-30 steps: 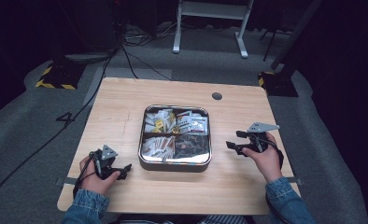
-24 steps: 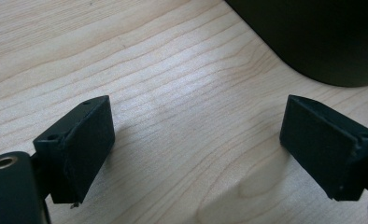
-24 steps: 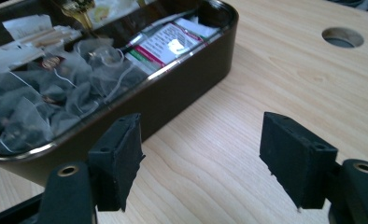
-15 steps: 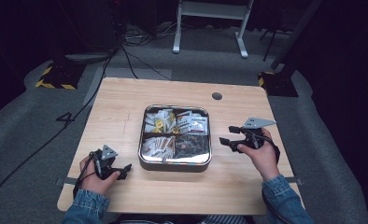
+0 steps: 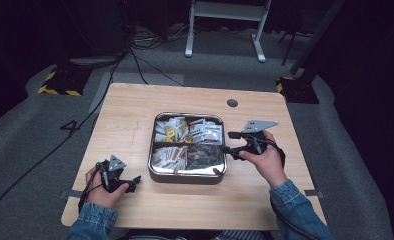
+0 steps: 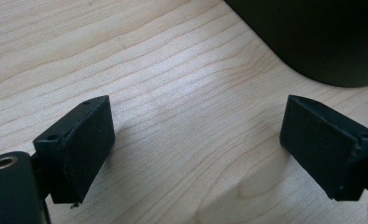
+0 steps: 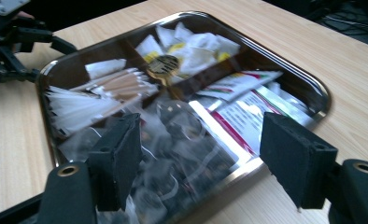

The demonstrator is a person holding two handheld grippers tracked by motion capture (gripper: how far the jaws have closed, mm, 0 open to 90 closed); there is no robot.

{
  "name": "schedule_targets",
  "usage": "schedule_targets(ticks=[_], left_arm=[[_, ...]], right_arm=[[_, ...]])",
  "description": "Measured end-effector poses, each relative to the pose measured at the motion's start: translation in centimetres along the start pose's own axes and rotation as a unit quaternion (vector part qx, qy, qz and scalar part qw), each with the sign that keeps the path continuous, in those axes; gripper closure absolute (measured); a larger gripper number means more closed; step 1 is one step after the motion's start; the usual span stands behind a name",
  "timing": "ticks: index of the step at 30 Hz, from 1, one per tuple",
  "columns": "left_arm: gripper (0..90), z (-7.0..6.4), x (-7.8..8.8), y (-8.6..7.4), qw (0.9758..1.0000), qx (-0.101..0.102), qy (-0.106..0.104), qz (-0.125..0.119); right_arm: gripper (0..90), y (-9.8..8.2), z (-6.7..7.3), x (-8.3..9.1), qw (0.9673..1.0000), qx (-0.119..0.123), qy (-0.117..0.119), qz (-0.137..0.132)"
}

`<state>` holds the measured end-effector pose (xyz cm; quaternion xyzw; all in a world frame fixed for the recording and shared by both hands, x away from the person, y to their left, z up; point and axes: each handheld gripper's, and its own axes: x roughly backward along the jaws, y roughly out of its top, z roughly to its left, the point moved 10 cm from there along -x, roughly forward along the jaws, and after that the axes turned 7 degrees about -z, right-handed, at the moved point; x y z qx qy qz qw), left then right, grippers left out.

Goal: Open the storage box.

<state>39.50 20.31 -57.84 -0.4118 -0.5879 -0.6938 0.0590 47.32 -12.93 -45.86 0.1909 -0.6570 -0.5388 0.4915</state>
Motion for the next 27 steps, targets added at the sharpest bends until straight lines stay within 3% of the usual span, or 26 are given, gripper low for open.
schedule_targets(ticks=[12,27], left_arm=[[10.5,0.0,0.0,0.0,1.0000,-0.001,0.001,-0.001],[10.5,0.0,-0.1,0.1,1.0000,-0.001,0.000,0.000]], right_arm=[[30.1,1.6,2.1,-3.9,0.9990,0.008,0.041,0.014],[30.9,0.8,2.6,-7.6,0.9978,0.003,0.056,0.035]])
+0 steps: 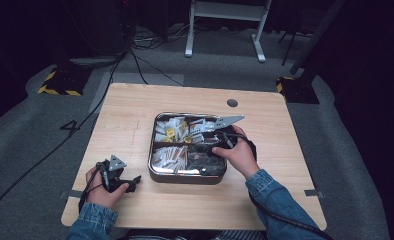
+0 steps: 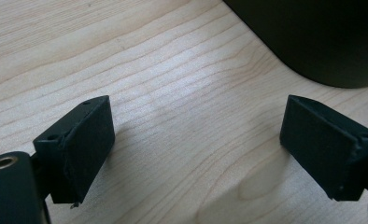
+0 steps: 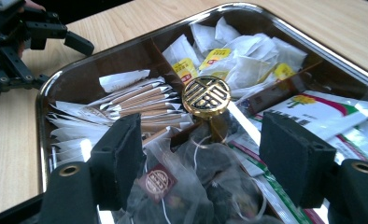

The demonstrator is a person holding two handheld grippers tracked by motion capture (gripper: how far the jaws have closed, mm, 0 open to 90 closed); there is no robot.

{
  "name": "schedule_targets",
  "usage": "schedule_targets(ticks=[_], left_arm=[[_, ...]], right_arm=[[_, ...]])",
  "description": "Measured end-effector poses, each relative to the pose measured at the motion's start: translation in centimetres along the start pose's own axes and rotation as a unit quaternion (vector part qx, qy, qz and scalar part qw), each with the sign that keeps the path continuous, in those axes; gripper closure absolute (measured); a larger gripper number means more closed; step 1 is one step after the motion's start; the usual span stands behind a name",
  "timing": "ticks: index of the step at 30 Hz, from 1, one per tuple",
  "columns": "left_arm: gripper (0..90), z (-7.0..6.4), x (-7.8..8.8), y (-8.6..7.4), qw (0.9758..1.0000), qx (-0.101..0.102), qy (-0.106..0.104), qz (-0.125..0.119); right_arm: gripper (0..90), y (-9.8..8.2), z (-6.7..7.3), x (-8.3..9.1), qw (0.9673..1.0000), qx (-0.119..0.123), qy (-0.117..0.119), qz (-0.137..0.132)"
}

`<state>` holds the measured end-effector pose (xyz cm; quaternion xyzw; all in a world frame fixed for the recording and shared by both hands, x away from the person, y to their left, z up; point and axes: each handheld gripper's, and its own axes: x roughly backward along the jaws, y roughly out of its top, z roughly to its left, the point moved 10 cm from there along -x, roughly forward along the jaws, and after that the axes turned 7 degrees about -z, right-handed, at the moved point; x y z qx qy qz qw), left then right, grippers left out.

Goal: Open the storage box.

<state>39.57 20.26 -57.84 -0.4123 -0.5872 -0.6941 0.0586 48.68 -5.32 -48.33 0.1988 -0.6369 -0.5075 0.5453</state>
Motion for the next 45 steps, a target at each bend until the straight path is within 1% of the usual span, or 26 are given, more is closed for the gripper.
schedule_targets(ticks=[1,2,6,8,12,14,15,18,19,21,23,25,27,29,45], left_arm=[[10.5,0.0,0.0,0.0,1.0000,0.000,0.000,-0.001],[10.5,0.0,0.0,0.0,1.0000,0.001,0.000,-0.001],[10.5,0.0,0.0,0.0,1.0000,0.000,0.000,0.000],[10.5,0.0,0.0,0.0,1.0000,0.001,0.000,0.000],[10.5,0.0,0.0,0.0,1.0000,0.001,0.000,0.000],[10.5,0.0,0.0,0.0,1.0000,0.000,0.000,0.000],[10.5,0.0,0.0,0.0,1.0000,0.000,0.000,0.000],[10.5,0.0,0.0,0.0,1.0000,0.001,0.000,0.000],[10.5,0.0,0.0,0.0,1.0000,0.001,0.000,0.000],[10.5,0.0,0.0,0.0,1.0000,0.001,0.000,0.000],[10.5,0.0,0.0,0.0,1.0000,0.000,0.000,0.000],[10.5,0.0,0.0,0.0,1.0000,0.001,-0.001,0.000],[10.5,0.0,0.0,0.0,1.0000,0.001,-0.001,0.000],[10.5,0.0,0.0,0.0,1.0000,0.000,0.000,0.000],[10.5,0.0,0.0,0.0,1.0000,0.000,-0.001,0.000]], right_arm=[[31.1,-0.1,0.0,-0.3,1.0000,0.002,0.001,0.003],[32.4,0.0,0.2,-1.0,1.0000,0.005,0.003,0.005],[35.9,0.1,-0.1,-2.1,0.9999,0.012,0.001,0.007],[36.7,0.1,-0.3,-2.4,0.9999,0.012,-0.001,0.008],[41.4,0.2,-0.5,-3.5,0.9999,0.007,0.000,0.009],[42.9,0.0,-0.7,-3.8,0.9995,0.017,-0.006,0.025],[42.9,0.0,-0.7,-3.8,0.9995,0.017,-0.006,0.025],[44.5,-0.2,-0.7,-4.3,0.9984,0.029,-0.015,0.046],[44.5,-0.2,-0.6,-4.5,0.9979,0.037,-0.019,0.049],[43.9,-0.1,-0.4,-4.9,0.9968,0.056,-0.021,0.052],[44.8,0.1,-0.2,-5.3,0.9974,0.057,-0.017,0.042],[48.4,0.1,-0.2,-5.4,0.9976,0.054,-0.017,0.040],[54.7,0.2,-0.4,-5.3,0.9977,0.051,-0.023,0.038],[57.8,0.2,-0.5,-5.3,0.9978,0.046,-0.029,0.038],[58.5,0.2,-0.6,-5.3,0.9979,0.043,-0.031,0.036]])
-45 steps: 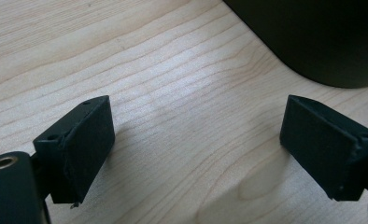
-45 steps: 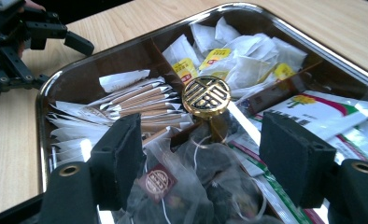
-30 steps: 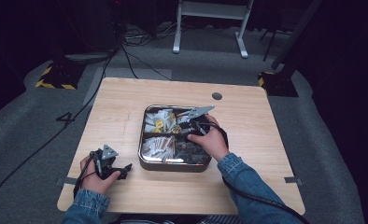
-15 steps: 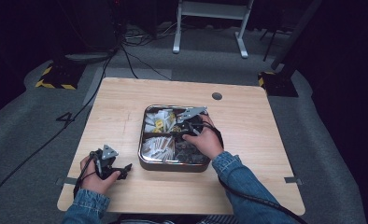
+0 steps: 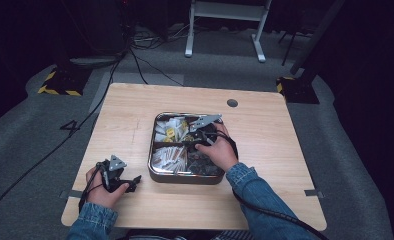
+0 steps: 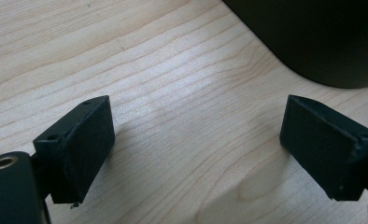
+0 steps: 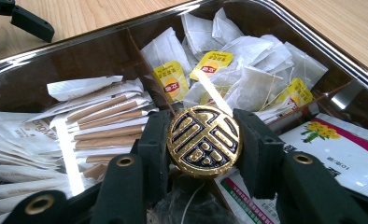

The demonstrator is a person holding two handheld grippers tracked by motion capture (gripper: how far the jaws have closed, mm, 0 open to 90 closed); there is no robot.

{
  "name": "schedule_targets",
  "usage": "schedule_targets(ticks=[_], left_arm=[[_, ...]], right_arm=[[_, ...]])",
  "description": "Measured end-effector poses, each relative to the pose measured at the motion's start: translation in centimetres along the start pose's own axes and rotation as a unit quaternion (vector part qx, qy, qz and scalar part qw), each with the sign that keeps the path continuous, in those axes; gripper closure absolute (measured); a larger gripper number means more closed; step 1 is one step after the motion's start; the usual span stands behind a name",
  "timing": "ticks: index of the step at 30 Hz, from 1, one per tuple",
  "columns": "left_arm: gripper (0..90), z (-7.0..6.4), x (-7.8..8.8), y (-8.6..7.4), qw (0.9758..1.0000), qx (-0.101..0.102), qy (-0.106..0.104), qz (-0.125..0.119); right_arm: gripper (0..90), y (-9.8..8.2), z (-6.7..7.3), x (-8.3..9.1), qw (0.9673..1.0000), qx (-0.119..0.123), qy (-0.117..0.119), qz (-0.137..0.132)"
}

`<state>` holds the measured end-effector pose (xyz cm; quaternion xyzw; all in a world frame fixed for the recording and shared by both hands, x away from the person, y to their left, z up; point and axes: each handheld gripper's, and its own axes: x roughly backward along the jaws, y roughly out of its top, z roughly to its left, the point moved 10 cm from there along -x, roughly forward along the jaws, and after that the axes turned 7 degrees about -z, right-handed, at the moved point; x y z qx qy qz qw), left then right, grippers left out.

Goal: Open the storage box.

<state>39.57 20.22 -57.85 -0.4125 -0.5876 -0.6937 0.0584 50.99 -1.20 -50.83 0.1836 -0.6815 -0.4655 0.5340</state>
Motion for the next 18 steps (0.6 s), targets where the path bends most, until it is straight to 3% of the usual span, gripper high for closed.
schedule_targets(ticks=[18], left_arm=[[10.5,0.00,-0.06,0.06,1.0000,-0.001,0.000,-0.001]], right_arm=[[58.7,0.79,-0.07,0.59,1.0000,-0.001,-0.004,0.001]])
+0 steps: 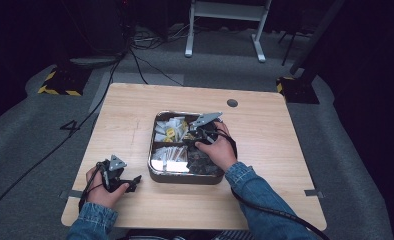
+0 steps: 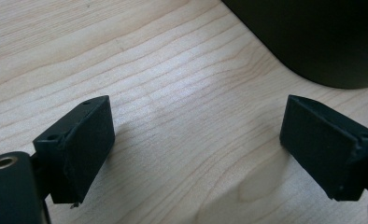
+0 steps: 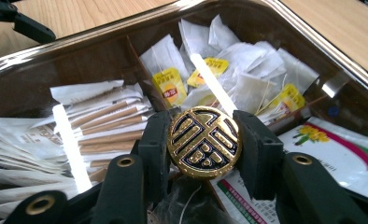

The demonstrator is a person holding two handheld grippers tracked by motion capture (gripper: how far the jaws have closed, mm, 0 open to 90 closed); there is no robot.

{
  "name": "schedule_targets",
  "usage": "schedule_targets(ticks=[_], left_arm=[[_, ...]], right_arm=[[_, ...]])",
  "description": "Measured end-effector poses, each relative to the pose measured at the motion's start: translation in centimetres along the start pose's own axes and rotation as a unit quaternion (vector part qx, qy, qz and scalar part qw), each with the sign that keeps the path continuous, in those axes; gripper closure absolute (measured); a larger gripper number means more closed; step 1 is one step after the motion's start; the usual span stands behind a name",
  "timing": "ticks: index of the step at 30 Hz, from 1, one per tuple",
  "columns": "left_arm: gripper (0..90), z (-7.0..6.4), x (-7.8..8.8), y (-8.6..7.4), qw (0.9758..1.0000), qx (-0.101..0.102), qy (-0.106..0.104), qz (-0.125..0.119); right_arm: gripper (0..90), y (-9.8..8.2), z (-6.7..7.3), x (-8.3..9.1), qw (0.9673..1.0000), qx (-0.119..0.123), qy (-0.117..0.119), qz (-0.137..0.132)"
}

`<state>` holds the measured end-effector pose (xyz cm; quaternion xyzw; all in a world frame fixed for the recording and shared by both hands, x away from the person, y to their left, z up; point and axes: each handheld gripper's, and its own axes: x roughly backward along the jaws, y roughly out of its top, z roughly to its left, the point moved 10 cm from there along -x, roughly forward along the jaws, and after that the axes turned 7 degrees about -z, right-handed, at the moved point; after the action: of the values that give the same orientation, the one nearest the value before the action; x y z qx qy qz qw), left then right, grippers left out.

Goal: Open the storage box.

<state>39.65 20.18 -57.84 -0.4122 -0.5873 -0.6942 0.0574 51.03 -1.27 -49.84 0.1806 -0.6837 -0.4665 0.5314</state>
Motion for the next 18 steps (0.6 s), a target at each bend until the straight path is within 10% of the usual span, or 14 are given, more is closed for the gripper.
schedule_targets(ticks=[18], left_arm=[[10.5,0.0,-0.1,0.1,1.0000,-0.002,-0.002,0.000]], right_arm=[[58.7,3.1,-1.7,6.2,0.9995,0.004,-0.014,-0.027]])
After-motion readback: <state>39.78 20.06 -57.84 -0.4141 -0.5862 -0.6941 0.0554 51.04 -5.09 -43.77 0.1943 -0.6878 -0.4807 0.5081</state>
